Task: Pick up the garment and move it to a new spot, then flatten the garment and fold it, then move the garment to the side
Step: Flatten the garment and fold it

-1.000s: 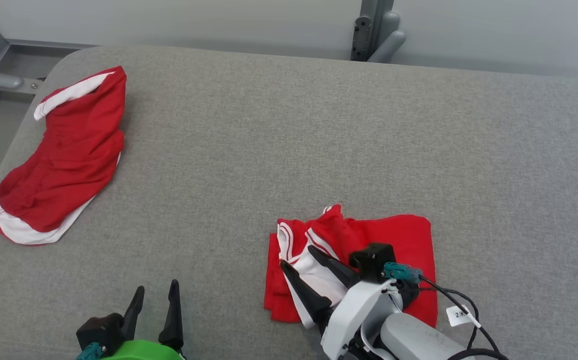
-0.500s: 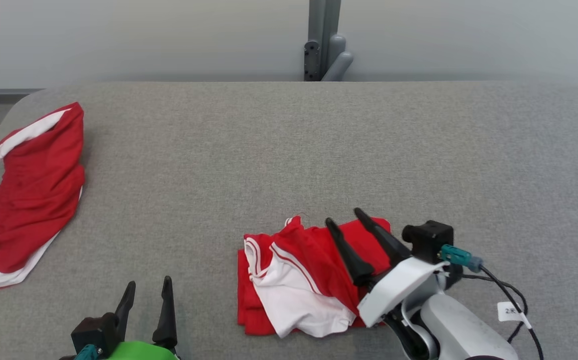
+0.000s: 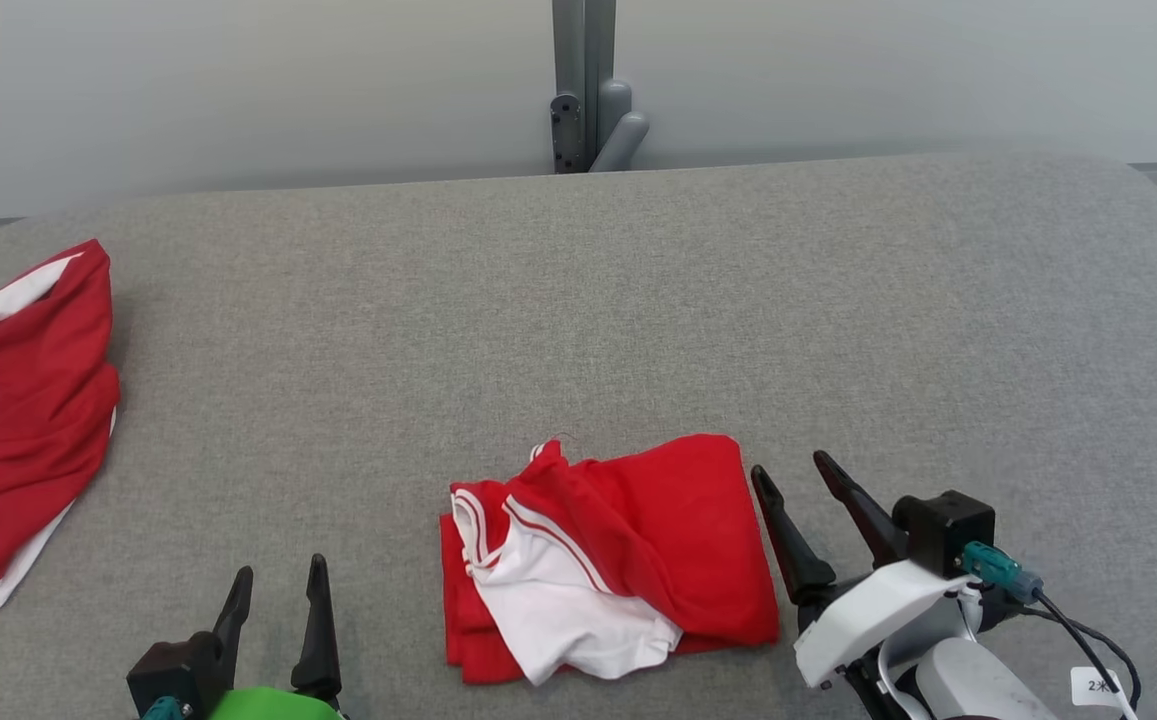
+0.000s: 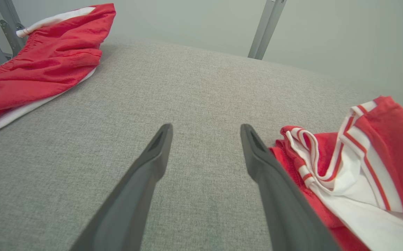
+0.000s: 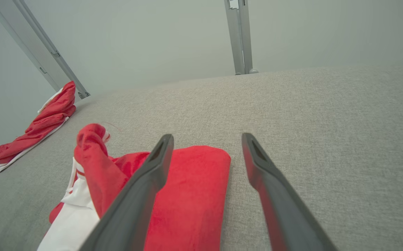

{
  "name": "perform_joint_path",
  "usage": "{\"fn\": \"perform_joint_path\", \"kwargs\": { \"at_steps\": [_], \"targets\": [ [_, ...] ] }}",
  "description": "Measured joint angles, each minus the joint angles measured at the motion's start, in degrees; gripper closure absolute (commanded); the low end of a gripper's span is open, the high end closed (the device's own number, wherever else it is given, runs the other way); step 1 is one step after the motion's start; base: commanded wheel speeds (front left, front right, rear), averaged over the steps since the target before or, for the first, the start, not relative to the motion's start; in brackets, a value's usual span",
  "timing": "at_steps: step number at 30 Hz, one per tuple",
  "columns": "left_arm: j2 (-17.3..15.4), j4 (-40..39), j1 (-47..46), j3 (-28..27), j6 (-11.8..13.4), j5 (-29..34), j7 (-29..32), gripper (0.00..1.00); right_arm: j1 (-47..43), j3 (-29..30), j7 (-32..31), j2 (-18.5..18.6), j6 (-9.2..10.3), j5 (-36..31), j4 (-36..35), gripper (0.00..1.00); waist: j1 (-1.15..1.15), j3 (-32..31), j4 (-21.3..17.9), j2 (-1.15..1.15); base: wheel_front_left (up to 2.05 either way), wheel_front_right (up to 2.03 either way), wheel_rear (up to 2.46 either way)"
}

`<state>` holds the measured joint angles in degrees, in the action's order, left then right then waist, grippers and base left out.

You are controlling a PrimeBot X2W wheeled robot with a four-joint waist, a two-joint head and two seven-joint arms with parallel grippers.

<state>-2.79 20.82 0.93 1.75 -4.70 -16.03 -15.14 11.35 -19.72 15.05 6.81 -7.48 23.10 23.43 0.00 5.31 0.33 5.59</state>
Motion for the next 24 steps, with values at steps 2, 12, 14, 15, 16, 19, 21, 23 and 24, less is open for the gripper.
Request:
{"fn": "perform_joint_path", "kwargs": {
  "at_steps": [2,12,14,15,16,19,21,23,24],
  "targets": [
    [0.0,0.12,0.0,0.08,0.0,-0.02,0.0,0.0,-0.48,-0.04,0.0,-0.27,0.0,-0.1,0.05,0.0,0.0,0.11,0.16,0.0,0.0,0.0,0.0],
    [-0.01,0.9,-0.04,0.73,0.0,-0.08,0.01,0.0,4.57,-12.58,-0.02,-0.45,0.0,3.22,2.36,0.0,0.0,1.0,2.91,-0.01,0.0,0.0,0.0],
    [0.0,1.12,-0.08,0.74,0.0,-0.3,0.0,0.0,6.66,-15.41,-0.62,-0.33,-0.01,4.15,3.55,0.0,0.0,1.27,3.64,-0.01,0.0,0.0,0.0],
    [-0.01,1.22,-0.12,0.85,0.0,-0.62,0.01,0.0,7.68,-16.62,-0.85,-0.12,-0.01,4.35,4.22,0.0,0.0,1.39,4.03,-0.01,0.0,0.0,0.0],
    [-0.01,1.29,-0.13,0.99,0.0,-0.64,0.0,0.0,8.71,-17.55,-0.85,0.0,0.0,4.65,4.9,0.0,0.0,1.52,4.44,-0.01,0.0,0.0,0.0],
    [0.0,1.35,-0.26,1.46,0.03,-1.04,0.01,0.0,11.47,-19.91,-1.55,0.27,-0.01,5.26,7.73,0.0,0.0,1.87,5.7,-0.01,0.0,0.0,0.0],
    [0.0,1.33,-0.32,1.6,0.05,-1.05,0.01,0.0,12.9,-21.34,-2.22,0.33,0.0,5.68,9.85,0.01,0.0,2.13,6.51,-0.01,0.0,0.0,0.0],
    [-0.01,1.3,-0.37,1.57,0.18,-1.08,0.01,0.0,14.12,-22.72,-2.37,0.24,-0.01,6.27,11.45,0.32,0.0,2.45,7.19,-0.01,0.0,0.0,0.0],
    [-0.02,1.25,-0.38,1.55,0.18,-1.14,0.01,0.0,14.83,-23.49,-2.43,0.24,-0.01,6.34,12.23,0.51,0.0,2.65,7.48,-0.01,0.0,0.0,0.0]
  ]
}}
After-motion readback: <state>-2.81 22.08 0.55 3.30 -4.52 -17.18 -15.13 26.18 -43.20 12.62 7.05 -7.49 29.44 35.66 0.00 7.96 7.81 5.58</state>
